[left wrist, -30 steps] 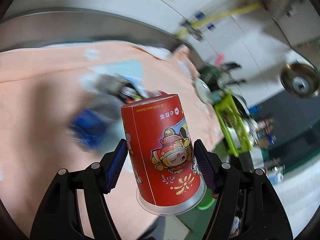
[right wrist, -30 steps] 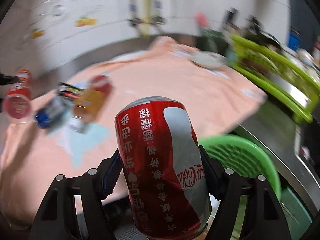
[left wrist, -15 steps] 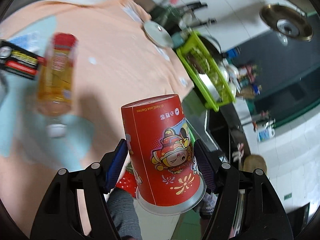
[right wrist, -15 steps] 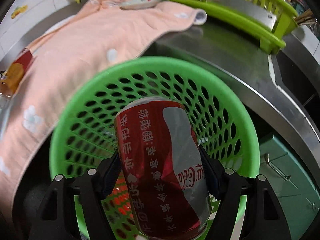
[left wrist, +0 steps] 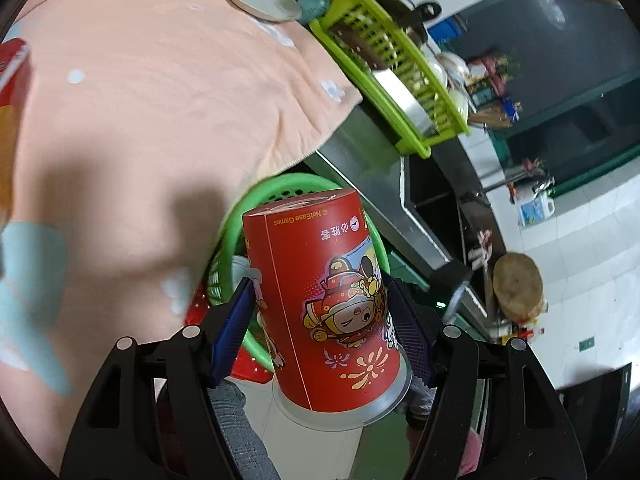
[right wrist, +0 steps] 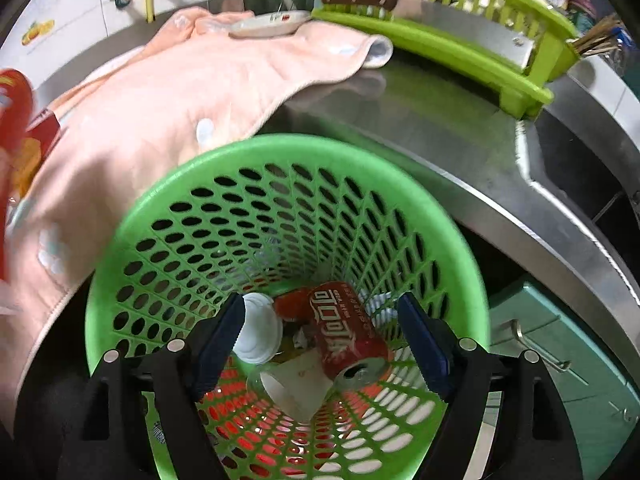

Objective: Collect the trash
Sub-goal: 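Lower the red printed cup into the green basket and open the left gripper, then reach the left gripper to the blue-and-white can and close on it, then grasp the black box with red stripe using the right gripper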

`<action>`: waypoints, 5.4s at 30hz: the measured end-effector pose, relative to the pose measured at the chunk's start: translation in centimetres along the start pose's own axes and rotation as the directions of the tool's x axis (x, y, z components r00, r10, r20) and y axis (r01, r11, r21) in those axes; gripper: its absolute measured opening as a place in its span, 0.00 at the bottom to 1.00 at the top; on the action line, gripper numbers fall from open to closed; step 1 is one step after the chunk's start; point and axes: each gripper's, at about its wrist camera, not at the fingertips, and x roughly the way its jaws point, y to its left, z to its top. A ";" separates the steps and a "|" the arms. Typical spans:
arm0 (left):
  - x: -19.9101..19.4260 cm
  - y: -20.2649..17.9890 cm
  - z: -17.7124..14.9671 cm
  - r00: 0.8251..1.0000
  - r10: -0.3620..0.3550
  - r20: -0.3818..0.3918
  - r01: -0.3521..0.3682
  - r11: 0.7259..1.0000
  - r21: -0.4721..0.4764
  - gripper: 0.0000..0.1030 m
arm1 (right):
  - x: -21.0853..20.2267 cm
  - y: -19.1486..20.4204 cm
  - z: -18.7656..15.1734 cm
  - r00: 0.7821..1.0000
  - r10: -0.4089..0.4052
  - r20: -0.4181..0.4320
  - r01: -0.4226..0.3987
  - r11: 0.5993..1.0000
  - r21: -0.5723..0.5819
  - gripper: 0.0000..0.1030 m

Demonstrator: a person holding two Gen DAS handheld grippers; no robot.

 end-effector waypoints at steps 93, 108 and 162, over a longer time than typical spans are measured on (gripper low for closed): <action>-22.1 21.7 -1.6 0.739 0.631 0.235 -0.647 0.762 -0.014 0.74 | -8.3 32.6 8.7 0.890 0.446 0.094 -0.367 0.824 -0.432 0.78; -21.9 23.4 -1.8 0.712 0.654 0.257 -0.673 0.740 -0.020 0.70 | -7.1 38.4 10.9 0.881 0.468 0.067 -0.351 0.742 -0.571 0.78; -29.7 25.7 -6.1 0.673 0.661 0.332 -0.634 0.746 -0.202 0.70 | 2.8 51.8 13.5 0.899 0.392 -0.196 -0.384 0.491 -0.782 0.85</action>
